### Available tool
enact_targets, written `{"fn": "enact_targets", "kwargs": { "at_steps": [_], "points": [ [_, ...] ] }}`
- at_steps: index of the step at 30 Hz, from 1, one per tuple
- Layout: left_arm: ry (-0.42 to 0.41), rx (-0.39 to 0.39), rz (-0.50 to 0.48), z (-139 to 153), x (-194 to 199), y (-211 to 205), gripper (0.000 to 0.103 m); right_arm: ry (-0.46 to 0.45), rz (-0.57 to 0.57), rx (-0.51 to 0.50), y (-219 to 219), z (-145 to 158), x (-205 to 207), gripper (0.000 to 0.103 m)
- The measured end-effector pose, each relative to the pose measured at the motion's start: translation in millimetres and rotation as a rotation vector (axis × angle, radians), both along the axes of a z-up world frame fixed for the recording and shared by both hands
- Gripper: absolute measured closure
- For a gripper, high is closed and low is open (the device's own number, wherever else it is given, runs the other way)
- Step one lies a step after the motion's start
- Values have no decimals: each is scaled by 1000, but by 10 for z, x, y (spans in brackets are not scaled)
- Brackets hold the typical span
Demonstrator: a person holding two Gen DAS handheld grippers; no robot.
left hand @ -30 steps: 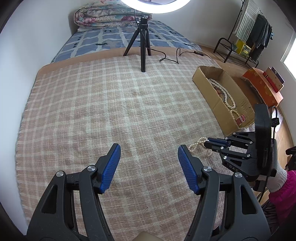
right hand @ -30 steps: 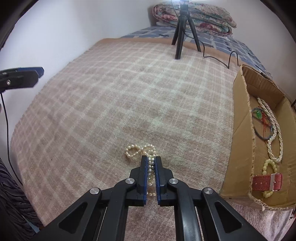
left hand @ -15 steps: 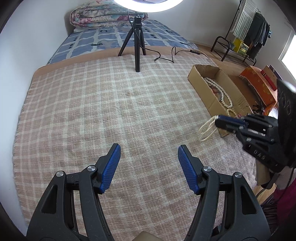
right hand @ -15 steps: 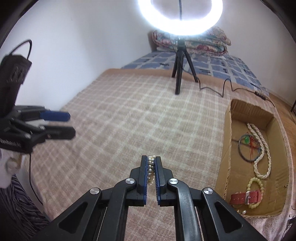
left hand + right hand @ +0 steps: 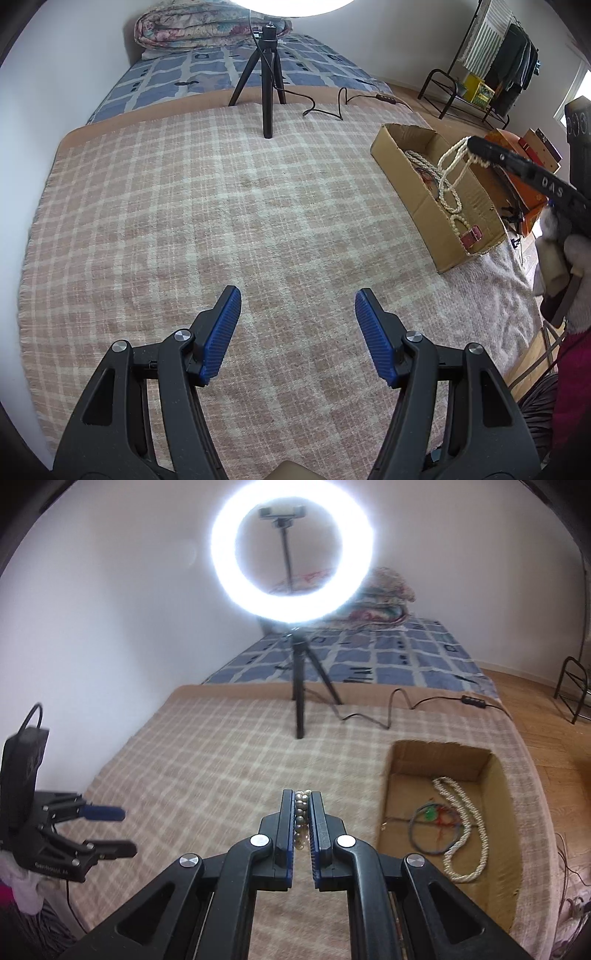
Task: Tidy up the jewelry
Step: 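Carry the pearl strand with right tool over the box and lower it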
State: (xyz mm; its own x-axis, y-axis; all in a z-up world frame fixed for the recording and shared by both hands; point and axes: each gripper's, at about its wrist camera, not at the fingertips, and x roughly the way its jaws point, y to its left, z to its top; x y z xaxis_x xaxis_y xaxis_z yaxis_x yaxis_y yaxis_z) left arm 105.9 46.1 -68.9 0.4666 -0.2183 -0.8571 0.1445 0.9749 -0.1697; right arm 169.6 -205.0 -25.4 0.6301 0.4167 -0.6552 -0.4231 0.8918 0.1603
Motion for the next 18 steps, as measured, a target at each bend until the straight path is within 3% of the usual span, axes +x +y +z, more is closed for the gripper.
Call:
{"fn": "enact_targets", "kwargs": {
  "at_steps": [10,18],
  "points": [
    [10,-12,-13,-27,54,-84,37,40,-135,-2,-421,-180,353,98],
    [9,-17,-23,-18,71,-117,37,110,-166,-31,-534,-453,482,98]
  ]
}}
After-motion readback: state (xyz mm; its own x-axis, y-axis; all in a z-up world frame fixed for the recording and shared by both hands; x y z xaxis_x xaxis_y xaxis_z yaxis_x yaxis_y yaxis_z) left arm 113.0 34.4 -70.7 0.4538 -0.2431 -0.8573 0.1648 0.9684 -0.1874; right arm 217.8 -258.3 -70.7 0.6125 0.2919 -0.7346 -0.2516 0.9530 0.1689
